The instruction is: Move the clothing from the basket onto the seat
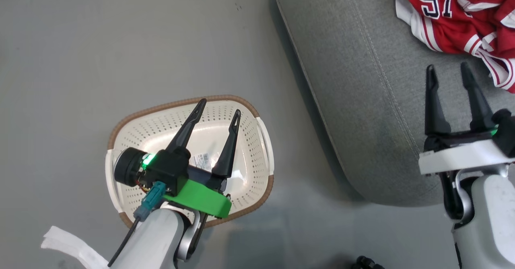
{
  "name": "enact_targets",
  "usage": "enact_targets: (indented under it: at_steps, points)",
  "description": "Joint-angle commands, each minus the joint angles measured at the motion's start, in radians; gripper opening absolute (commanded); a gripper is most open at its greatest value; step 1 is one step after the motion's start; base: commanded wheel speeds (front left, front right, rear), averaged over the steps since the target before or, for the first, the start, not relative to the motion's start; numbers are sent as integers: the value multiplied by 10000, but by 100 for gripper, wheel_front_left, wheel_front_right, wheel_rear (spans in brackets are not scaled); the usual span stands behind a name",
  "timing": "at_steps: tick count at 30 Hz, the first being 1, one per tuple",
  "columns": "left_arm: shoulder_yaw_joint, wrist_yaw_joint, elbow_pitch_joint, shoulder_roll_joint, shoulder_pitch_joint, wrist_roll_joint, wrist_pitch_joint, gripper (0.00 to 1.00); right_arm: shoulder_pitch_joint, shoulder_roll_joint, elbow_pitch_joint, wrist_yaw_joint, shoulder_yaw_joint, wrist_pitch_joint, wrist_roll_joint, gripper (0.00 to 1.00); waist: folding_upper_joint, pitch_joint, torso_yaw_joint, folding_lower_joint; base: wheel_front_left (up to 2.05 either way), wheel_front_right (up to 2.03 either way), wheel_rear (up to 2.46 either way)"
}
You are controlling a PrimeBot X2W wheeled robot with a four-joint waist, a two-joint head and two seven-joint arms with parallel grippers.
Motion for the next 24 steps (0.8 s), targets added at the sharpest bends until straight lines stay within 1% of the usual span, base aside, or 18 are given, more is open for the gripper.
enact_targets:
  at_steps: [1, 6, 8, 13, 16, 19, 24]
  points:
    - [179, 47, -35, -134, 310, 29, -47, 100, 320, -54, -137, -15, 115, -18, -61, 100, 0, -1217, 754, 0, 0, 0, 0]
    - [1268, 162, -200, -578, 1199, 194, -43, 100, 1027, -190, -158, -15, 913, -19, -245, 100, 0, -2254, 1559, 0, 0, 0, 0]
    - [1845, 327, -280, -731, 1634, 277, -42, 100, 1205, -201, -109, -15, 1203, -19, -294, 100, 0, -2637, 1822, 0, 0, 0, 0]
    - [3083, 335, -343, -1020, 2676, 572, -45, 100, 1616, -200, -1, -15, 1703, -18, -328, 100, 0, -3616, 2349, 0, 0, 0, 0]
    - [3751, 331, -634, -1134, 3254, 824, -46, 100, 1914, -52, 49, -15, 1865, -18, -278, 100, 0, -4105, 2497, 0, 0, 0, 0]
    - [4281, 233, -1036, -1254, 3905, 1083, -32, 100, 2242, 77, 85, -15, 2026, -18, -348, 100, 0, -4572, 2574, 0, 0, 0, 0]
    - [4869, 5, -1561, -1350, 4760, 1413, -34, 100, 2821, 221, 45, -15, 2287, -17, -528, 100, 0, -5062, 2563, 0, 0, 0, 0]
